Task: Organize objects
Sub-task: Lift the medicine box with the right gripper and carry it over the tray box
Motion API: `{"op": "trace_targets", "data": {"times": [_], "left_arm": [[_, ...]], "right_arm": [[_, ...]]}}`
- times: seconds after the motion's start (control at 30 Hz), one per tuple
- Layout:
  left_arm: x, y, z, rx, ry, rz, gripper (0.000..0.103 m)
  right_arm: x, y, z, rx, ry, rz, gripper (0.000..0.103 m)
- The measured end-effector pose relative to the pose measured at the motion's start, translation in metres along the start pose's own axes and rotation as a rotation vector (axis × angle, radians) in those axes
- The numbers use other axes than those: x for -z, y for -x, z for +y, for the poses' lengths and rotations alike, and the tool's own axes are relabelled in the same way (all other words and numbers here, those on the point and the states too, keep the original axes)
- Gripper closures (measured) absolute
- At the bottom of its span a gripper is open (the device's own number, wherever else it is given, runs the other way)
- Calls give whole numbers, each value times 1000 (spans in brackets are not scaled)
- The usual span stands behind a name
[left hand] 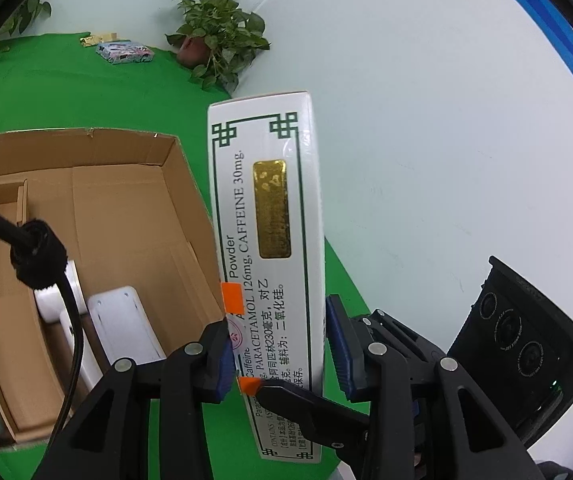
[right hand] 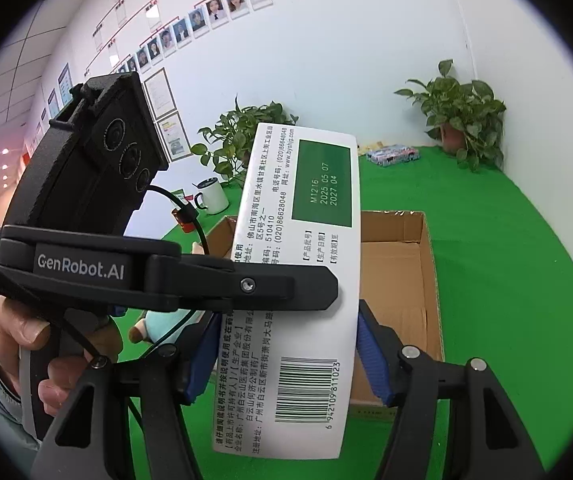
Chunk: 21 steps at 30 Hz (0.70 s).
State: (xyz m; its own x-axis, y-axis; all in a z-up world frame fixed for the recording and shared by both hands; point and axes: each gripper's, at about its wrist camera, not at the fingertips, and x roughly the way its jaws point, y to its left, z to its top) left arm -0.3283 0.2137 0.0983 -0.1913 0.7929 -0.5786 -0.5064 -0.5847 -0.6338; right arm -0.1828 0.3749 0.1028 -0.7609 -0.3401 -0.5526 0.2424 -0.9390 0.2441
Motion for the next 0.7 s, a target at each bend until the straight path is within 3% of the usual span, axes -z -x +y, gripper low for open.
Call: {"op": "trace_targets", "data": {"times": [0.2, 0.5, 0.7], "left_arm": [[-19, -27, 41, 3, 70, 43, 68], [-15, -85, 108, -13, 175, 136, 68], [-16, -119, 139, 22, 241, 186, 68]], "right_arm": [[-9, -36, -26, -32, -45, 95, 42], [7, -97, -67, -73, -142, 281, 42], [23, -121, -83, -39, -169, 356, 42]]}}
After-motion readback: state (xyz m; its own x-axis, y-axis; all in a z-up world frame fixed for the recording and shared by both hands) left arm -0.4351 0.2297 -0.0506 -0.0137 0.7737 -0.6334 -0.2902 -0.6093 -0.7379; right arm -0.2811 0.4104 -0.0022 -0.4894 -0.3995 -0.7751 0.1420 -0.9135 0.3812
